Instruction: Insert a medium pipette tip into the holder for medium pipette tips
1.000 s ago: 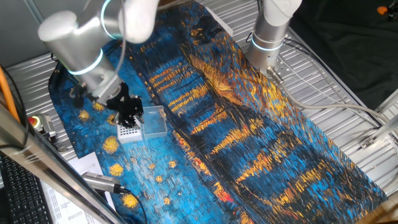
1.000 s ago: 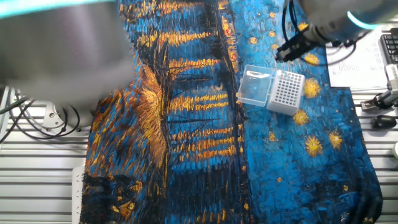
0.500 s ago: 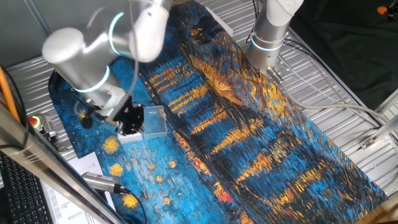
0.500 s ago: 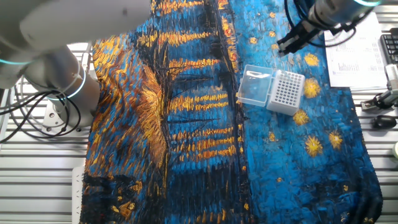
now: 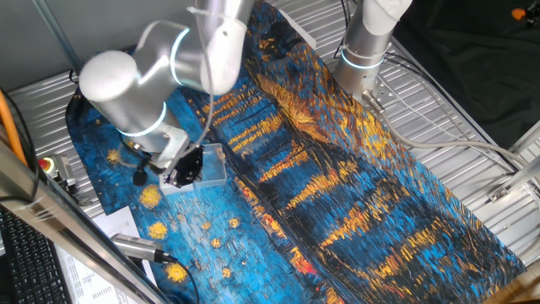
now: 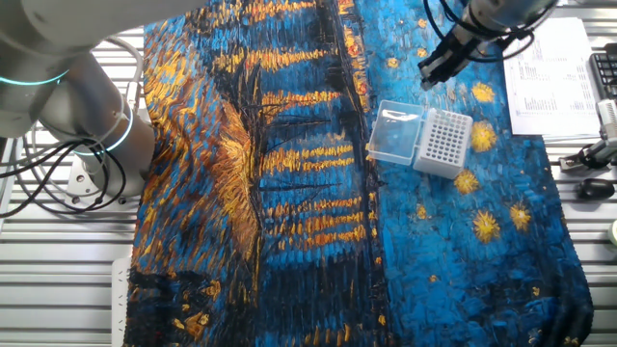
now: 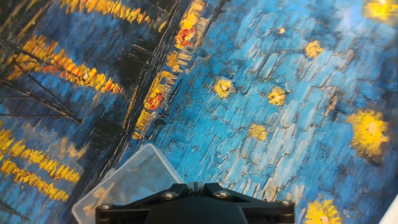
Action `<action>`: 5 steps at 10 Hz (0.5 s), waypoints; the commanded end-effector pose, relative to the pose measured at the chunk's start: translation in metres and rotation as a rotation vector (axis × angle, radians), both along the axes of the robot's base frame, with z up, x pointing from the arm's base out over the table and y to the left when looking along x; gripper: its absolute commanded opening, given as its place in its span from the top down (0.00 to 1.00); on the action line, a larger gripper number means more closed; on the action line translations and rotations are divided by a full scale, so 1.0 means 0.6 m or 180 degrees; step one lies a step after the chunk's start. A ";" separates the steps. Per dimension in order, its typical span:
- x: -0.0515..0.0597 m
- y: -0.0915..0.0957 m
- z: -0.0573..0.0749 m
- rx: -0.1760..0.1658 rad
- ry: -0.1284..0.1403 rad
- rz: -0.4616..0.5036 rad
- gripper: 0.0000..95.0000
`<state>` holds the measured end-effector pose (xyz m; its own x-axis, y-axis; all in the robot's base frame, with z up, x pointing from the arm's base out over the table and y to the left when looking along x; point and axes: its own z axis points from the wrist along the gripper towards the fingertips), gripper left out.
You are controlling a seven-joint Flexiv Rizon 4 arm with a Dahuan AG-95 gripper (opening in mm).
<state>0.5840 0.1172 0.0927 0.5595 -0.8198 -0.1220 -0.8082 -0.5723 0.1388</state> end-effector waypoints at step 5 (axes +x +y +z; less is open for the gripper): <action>-0.006 0.006 -0.011 -0.0204 -0.0207 0.0047 0.80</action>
<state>0.5794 0.1216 0.0866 0.5863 -0.8093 -0.0355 -0.8010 -0.5857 0.1240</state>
